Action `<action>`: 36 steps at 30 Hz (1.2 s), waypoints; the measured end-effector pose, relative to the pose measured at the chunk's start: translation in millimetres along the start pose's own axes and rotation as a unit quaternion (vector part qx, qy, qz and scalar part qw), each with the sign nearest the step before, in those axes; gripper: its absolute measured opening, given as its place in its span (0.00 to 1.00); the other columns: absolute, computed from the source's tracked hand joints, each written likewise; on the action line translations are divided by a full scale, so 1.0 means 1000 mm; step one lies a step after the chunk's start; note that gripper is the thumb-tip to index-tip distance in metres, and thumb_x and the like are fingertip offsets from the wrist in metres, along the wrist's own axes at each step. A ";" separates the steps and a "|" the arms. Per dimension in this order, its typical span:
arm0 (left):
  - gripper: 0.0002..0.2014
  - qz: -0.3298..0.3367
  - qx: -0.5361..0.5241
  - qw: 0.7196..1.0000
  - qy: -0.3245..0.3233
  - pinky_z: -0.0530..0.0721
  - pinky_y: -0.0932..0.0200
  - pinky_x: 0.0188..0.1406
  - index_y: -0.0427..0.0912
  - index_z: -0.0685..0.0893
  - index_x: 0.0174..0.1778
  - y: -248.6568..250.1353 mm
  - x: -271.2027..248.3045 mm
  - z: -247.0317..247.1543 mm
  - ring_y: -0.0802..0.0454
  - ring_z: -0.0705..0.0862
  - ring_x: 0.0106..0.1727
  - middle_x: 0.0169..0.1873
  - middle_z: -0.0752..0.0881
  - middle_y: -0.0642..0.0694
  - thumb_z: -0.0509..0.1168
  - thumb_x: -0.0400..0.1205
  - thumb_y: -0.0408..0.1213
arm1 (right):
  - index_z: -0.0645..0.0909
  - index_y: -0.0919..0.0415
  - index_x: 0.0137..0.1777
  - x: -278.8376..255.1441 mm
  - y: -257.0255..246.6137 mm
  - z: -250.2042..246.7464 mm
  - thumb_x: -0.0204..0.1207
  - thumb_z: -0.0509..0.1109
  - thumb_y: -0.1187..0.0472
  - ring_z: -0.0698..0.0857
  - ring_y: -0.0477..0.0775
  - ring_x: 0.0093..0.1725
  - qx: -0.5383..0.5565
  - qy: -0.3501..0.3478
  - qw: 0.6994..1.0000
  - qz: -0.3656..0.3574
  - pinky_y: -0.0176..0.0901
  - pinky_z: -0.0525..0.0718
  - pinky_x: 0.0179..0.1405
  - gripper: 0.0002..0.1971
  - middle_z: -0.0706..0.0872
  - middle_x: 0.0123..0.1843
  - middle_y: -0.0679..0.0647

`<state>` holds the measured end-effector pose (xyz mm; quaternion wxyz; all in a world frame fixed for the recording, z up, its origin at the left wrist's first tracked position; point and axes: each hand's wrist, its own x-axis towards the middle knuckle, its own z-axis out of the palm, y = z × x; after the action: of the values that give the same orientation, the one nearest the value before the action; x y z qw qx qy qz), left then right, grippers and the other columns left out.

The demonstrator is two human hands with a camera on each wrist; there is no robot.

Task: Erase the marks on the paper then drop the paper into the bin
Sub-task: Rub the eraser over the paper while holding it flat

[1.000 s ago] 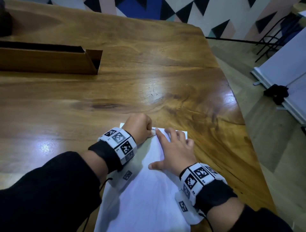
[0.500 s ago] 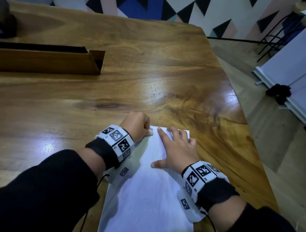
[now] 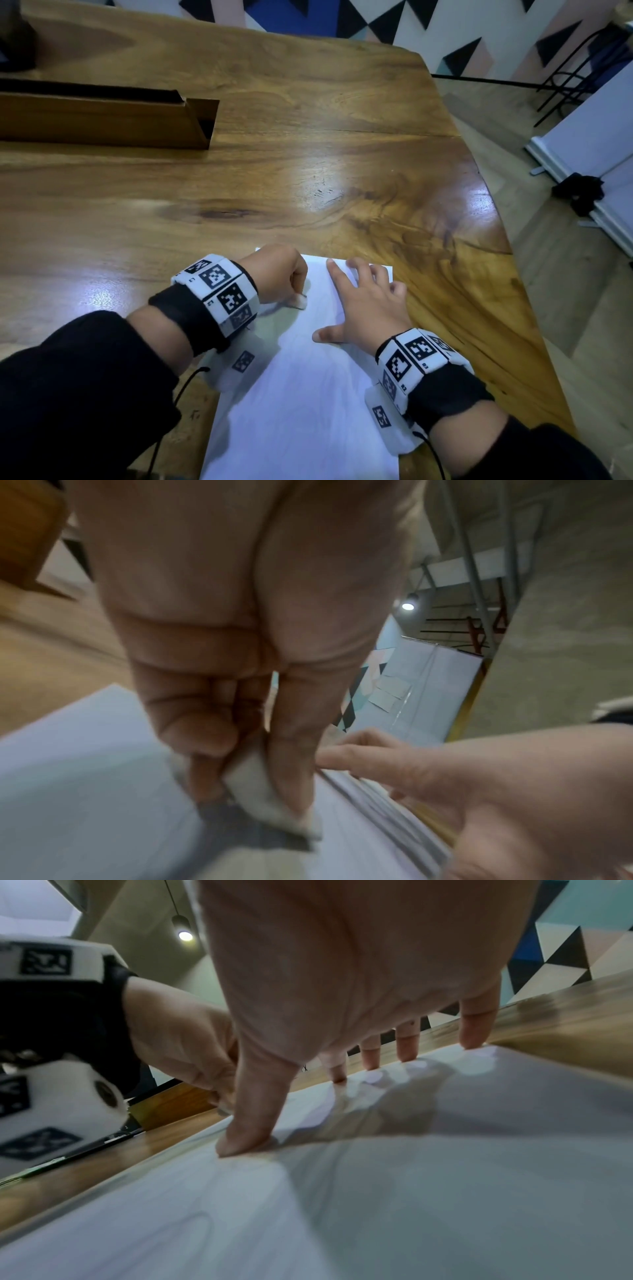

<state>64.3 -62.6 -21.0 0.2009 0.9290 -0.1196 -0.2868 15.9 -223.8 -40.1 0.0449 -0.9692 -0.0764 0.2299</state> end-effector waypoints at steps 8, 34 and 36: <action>0.10 0.011 -0.008 0.999 0.052 0.67 0.63 0.26 0.44 0.78 0.29 -0.002 -0.008 0.009 0.51 0.74 0.32 0.25 0.74 0.54 0.71 0.72 0.40 | 0.42 0.38 0.83 0.000 0.000 0.000 0.60 0.70 0.26 0.50 0.54 0.79 0.001 0.002 1.000 0.001 0.55 0.56 0.70 0.56 0.47 0.82 0.45; 0.08 0.061 0.035 0.997 -0.002 0.67 0.63 0.24 0.46 0.79 0.31 0.016 0.008 0.008 0.51 0.75 0.32 0.25 0.77 0.53 0.72 0.70 0.35 | 0.41 0.40 0.83 0.002 0.001 0.005 0.59 0.71 0.26 0.50 0.54 0.79 0.008 0.013 1.000 -0.001 0.55 0.57 0.69 0.58 0.48 0.82 0.45; 0.06 0.059 0.052 0.995 -0.055 0.69 0.65 0.26 0.46 0.82 0.32 0.017 0.006 0.004 0.55 0.75 0.30 0.25 0.77 0.55 0.74 0.69 0.37 | 0.41 0.40 0.83 0.002 0.001 0.005 0.59 0.71 0.26 0.50 0.54 0.79 0.008 0.010 1.000 0.000 0.55 0.57 0.69 0.58 0.48 0.83 0.45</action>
<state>65.0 -80.9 -19.2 0.1617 0.9125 -0.1995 -0.3184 16.1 -224.3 -45.5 0.0535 -0.9710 -0.0736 0.2212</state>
